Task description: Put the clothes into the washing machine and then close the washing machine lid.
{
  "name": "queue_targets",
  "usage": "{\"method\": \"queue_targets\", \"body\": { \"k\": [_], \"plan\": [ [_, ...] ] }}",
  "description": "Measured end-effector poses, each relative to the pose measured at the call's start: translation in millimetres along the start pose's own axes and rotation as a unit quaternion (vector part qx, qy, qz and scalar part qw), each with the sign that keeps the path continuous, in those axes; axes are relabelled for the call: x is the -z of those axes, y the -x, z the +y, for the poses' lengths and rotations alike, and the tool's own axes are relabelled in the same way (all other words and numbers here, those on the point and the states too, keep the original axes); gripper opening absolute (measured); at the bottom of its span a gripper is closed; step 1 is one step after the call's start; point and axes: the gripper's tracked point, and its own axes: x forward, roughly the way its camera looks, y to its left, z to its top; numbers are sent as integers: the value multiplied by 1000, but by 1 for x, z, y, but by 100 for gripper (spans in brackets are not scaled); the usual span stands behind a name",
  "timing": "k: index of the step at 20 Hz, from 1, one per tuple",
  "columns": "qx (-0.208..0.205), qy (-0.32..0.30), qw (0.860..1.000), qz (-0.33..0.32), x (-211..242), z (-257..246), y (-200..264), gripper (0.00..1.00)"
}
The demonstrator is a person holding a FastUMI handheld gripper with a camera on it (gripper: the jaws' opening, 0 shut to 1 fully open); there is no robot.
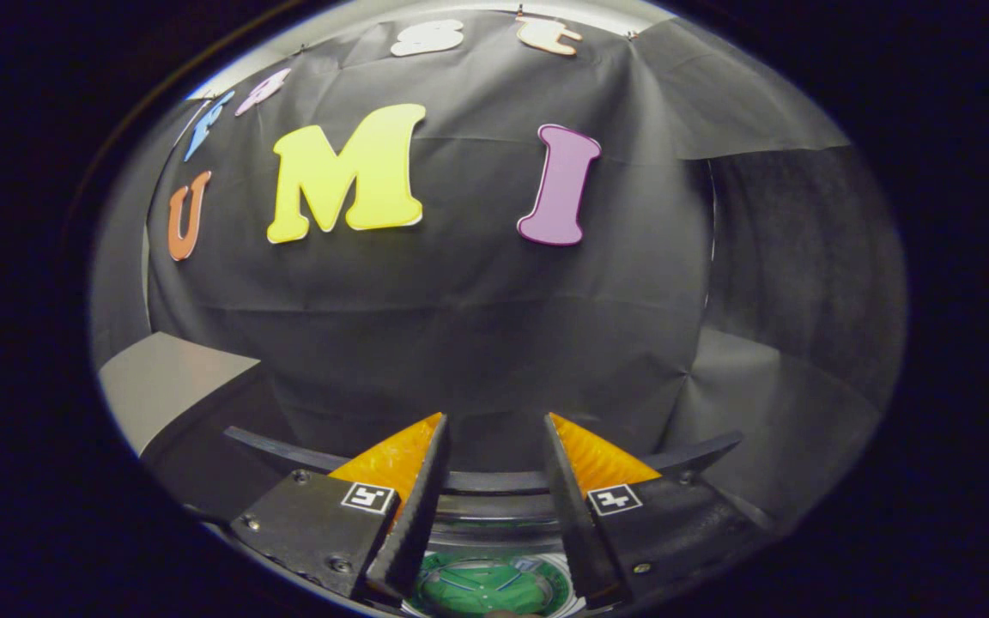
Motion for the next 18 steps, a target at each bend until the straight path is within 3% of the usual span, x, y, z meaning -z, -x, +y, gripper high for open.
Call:
{"method": "queue_targets", "body": {
  "k": [13,16,17,18],
  "plan": [
    [-3,20,1000,7,46,-2,59,68],
    [-12,31,999,22,59,2,66,72],
    [-14,32,999,30,64,3,68,82],
    [-16,32,999,33,65,4,70,84]
  ]
}}
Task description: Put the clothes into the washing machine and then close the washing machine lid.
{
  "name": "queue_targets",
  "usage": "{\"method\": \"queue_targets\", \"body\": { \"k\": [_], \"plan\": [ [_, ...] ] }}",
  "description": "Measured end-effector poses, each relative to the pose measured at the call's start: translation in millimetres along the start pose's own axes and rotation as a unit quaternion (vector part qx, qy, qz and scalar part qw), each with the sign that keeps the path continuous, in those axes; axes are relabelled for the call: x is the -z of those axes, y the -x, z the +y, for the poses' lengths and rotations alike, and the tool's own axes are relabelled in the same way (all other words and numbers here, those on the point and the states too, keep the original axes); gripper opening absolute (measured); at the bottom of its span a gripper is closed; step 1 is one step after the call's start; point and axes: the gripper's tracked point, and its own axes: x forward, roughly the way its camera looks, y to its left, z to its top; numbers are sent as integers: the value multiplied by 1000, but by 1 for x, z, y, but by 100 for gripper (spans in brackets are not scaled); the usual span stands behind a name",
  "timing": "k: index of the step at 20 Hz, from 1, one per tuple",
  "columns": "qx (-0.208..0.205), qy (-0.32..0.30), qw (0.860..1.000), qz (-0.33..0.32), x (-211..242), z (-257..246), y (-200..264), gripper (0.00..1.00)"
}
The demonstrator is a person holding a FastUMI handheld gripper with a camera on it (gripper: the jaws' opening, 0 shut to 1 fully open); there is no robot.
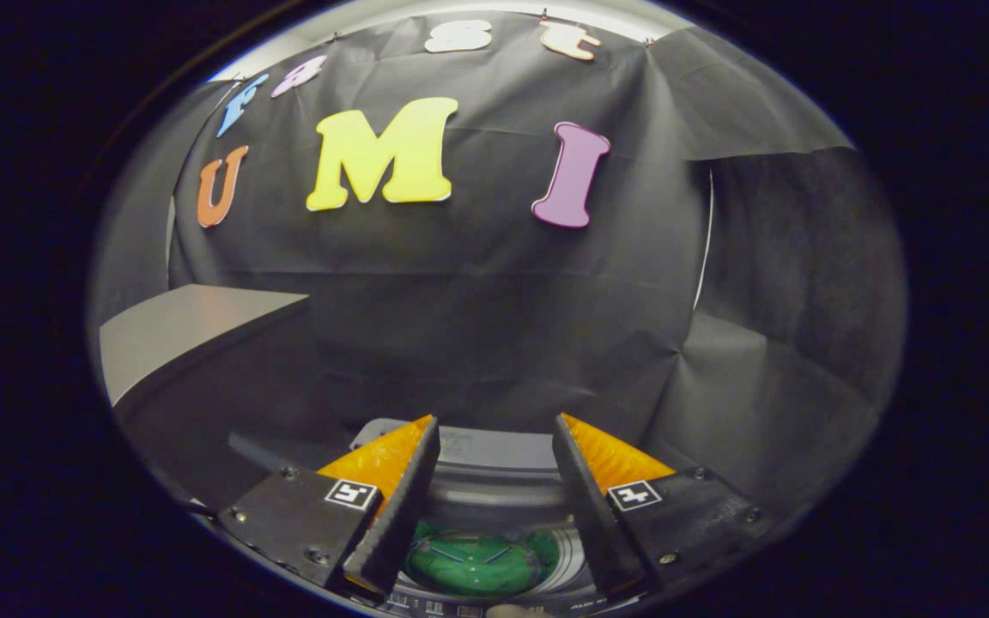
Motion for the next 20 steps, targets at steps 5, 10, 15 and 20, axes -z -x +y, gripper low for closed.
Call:
{"method": "queue_targets", "body": {
  "k": [5,10,15,20],
  "plan": [
    [-5,1,1000,6,3,7,3,83],
    [-8,-6,1000,14,6,12,6,83],
    [-4,-6,1000,22,12,11,16,83],
    [8,-18,999,28,19,6,40,84]
  ]
}}
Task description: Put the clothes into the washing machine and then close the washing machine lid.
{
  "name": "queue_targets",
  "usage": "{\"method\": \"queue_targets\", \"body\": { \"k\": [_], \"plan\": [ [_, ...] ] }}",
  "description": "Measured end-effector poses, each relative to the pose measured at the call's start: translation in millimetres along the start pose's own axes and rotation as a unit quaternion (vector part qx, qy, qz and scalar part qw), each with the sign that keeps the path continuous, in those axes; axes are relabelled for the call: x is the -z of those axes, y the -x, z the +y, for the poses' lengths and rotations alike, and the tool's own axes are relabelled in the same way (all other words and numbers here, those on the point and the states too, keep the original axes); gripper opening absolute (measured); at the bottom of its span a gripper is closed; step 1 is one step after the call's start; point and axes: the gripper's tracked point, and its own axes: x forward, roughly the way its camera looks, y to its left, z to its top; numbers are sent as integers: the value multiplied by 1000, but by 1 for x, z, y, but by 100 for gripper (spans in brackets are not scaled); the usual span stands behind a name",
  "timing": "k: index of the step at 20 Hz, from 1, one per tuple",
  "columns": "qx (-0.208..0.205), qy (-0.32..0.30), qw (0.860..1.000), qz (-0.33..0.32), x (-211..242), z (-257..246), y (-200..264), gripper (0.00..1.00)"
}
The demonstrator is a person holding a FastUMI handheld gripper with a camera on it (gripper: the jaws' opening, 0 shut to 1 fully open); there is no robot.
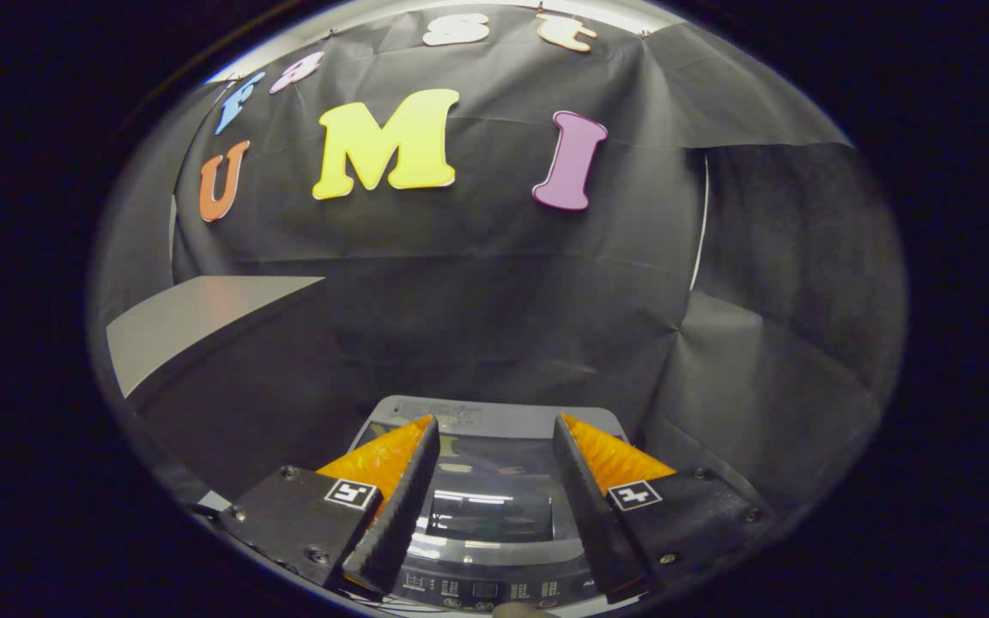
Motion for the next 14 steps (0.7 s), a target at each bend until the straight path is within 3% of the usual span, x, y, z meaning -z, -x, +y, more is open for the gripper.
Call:
{"method": "queue_targets", "body": {
  "k": [7,14],
  "plan": [
    [-9,1,1000,1,20,8,57,84],
    [24,-3,1000,-12,45,19,190,84]
  ]
}}
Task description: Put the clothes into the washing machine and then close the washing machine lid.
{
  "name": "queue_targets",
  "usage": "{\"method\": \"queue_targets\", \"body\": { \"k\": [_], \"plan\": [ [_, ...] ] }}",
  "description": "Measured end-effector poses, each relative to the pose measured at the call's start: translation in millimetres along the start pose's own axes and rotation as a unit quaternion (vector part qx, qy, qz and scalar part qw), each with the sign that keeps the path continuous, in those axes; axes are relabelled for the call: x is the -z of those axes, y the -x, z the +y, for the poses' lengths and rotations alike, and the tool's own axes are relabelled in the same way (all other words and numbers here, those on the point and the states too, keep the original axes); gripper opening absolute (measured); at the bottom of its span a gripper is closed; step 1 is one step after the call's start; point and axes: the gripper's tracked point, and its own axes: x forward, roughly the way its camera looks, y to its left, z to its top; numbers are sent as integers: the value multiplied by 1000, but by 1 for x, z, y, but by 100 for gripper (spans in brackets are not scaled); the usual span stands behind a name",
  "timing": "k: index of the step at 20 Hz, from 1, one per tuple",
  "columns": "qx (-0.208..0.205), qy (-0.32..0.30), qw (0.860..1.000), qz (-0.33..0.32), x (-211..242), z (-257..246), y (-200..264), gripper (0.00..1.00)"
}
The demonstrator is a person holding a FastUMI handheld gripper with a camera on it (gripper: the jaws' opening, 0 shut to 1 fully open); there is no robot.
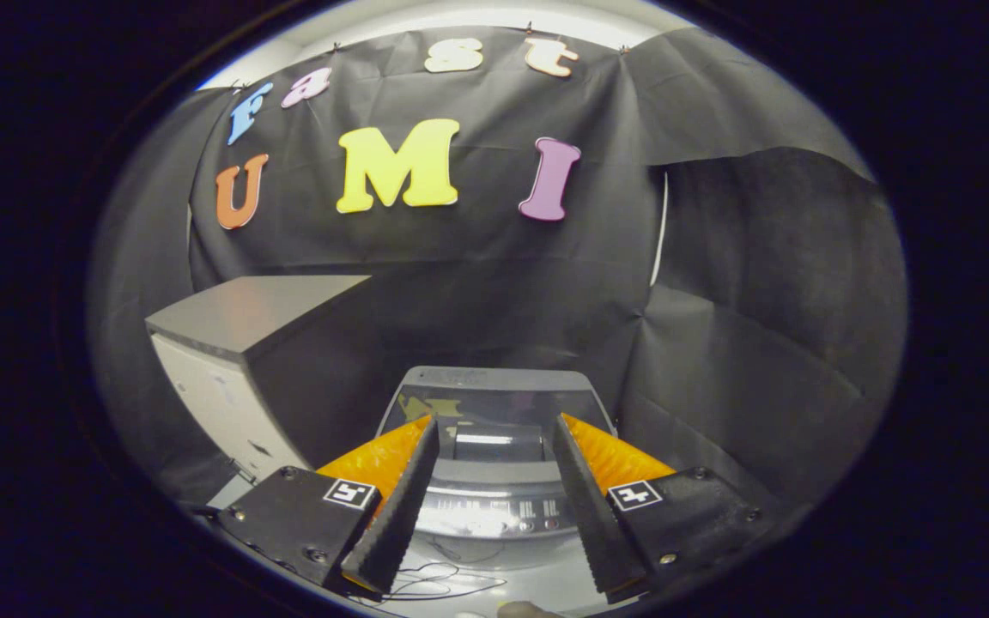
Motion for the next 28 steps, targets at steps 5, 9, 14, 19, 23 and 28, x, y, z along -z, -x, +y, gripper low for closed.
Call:
{"method": "queue_targets", "body": {
  "k": [5,9,14,19,23,28],
  "plan": [
    [20,1,999,-35,6,19,114,84],
    [23,4,998,-52,9,32,206,89],
    [13,-8,998,-56,21,42,282,94],
    [7,-30,997,-66,37,41,331,94],
    [17,-35,997,-62,50,28,351,95],
    [19,-40,997,-69,50,26,369,94]
  ]
}}
